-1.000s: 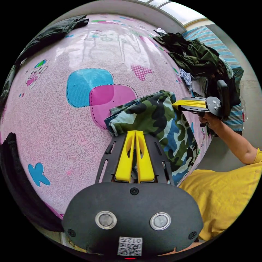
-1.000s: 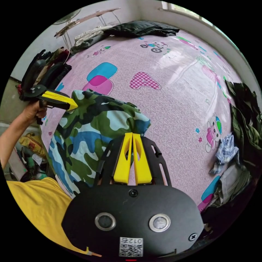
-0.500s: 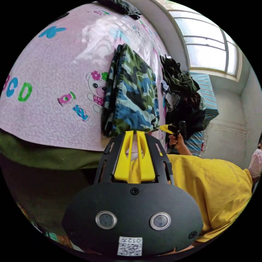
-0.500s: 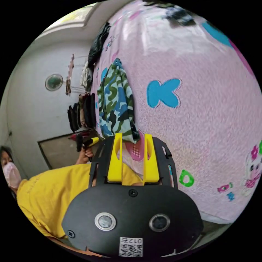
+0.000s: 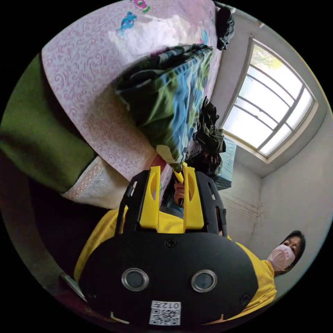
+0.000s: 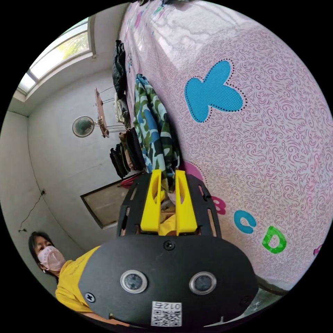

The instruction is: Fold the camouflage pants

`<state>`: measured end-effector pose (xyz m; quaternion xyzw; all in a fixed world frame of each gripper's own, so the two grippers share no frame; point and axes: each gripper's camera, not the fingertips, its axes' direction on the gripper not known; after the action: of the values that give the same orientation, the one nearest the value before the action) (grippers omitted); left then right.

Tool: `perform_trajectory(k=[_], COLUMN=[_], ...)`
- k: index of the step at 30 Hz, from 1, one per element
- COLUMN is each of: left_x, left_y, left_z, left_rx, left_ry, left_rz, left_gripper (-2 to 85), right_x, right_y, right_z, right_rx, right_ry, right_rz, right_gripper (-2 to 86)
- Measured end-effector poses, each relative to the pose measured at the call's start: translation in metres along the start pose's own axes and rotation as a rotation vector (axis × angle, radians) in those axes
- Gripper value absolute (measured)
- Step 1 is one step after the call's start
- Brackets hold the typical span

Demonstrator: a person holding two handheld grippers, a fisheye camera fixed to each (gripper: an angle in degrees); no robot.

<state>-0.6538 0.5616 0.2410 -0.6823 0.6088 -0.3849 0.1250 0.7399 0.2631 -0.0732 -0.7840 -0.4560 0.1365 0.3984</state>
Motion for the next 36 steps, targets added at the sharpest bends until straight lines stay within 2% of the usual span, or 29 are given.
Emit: perform_trajectory(k=[4,9,16,21,25,29,31,34,36], left_x=[0.009,0.030,0.058,0.102,0.132,0.142,0.142,0.142,0.146], left_y=[0.002,0.011,0.027,0.037,0.049,0.056,0.059,0.064,0.068], left_z=[0.007,0.013,0.021,0.033,0.029,0.012,0.006,0.003,0.012], left_rx=[0.025,0.143,0.240,0.210,0.138,0.009,-0.045,-0.118,-0.162], left_ry=[0.073,0.252,0.313,0.209,0.170,0.045,-0.019,-0.116,-0.177], left_rz=[-0.035,-0.059,-0.048,-0.028,0.014,0.024,0.020,0.015,0.018], left_gripper=[13.5,16.0,14.9,7.8,7.3,7.2,7.1,6.9,6.8], right_x=[-0.022,-0.046,-0.069,-0.064,-0.025,-0.036,-0.050,-0.062,-0.059], right_y=[0.002,0.004,0.010,0.013,-0.004,-0.035,-0.053,-0.086,-0.103], right_z=[-0.013,-0.017,-0.001,0.015,0.017,0.024,0.036,0.065,0.083], right_rx=[0.023,0.027,-0.063,-0.164,-0.120,-0.053,-0.081,-0.147,-0.186], right_ry=[-0.073,-0.102,-0.067,0.009,-0.073,0.014,0.045,0.233,0.227], right_rz=[0.014,0.016,-0.036,-0.122,-0.040,-0.185,-0.269,-0.377,-0.379], right_gripper=[3.0,2.2,3.1,7.3,11.5,12.4,12.8,13.5,13.6])
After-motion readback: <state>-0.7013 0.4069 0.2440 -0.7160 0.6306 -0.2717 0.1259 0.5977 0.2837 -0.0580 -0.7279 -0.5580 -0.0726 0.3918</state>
